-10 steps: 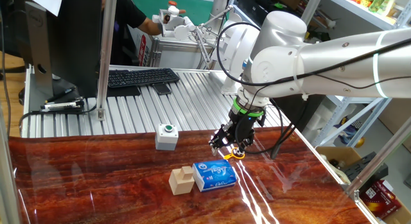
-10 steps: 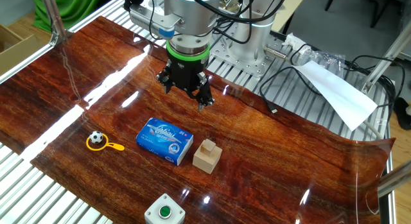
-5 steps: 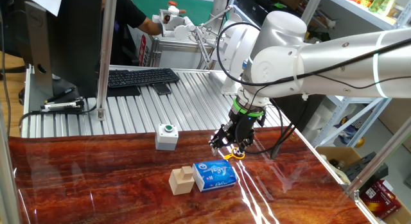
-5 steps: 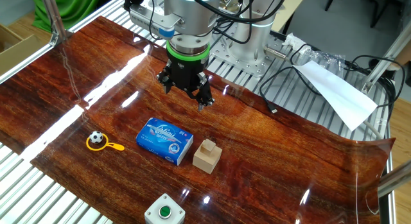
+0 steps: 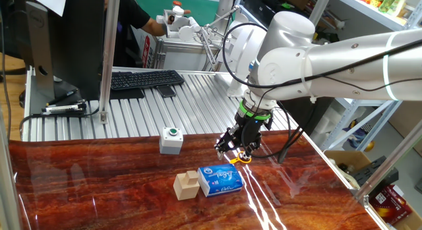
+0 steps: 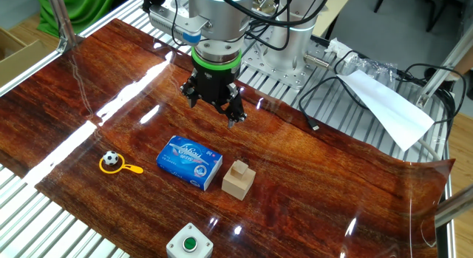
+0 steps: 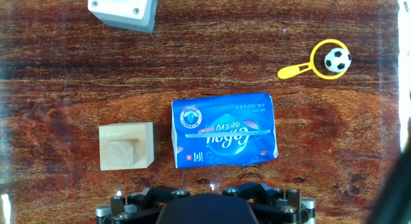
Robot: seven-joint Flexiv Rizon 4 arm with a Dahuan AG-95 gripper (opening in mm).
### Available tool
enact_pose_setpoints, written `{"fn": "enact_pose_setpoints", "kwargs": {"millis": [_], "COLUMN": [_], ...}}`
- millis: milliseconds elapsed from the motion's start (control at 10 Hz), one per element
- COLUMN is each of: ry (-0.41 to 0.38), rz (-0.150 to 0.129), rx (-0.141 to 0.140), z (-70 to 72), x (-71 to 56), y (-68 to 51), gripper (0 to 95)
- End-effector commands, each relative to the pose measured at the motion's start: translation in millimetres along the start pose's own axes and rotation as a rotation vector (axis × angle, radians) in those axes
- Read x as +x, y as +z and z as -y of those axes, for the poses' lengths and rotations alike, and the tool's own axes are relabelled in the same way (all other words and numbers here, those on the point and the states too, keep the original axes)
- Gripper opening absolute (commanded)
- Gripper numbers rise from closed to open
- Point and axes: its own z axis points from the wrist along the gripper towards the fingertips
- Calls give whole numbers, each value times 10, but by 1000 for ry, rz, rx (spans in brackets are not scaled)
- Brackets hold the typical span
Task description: Remove the bubble ring from the ball
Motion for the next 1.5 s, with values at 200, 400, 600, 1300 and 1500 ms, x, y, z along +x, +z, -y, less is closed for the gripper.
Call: {"fn": "enact_pose_setpoints", "kwargs": {"millis": [200, 400, 600, 1300, 1500], "ry": [147, 148, 149, 150, 153], "rz": [33, 36, 38, 37, 37], "rx": [43, 43, 43, 43, 43], "z": [-1, -7, -7, -9, -11], "x": [-1, -5, -5, -6, -11], "y": [2, 17, 18, 22, 35], "gripper": [0, 0, 0, 0, 0]}}
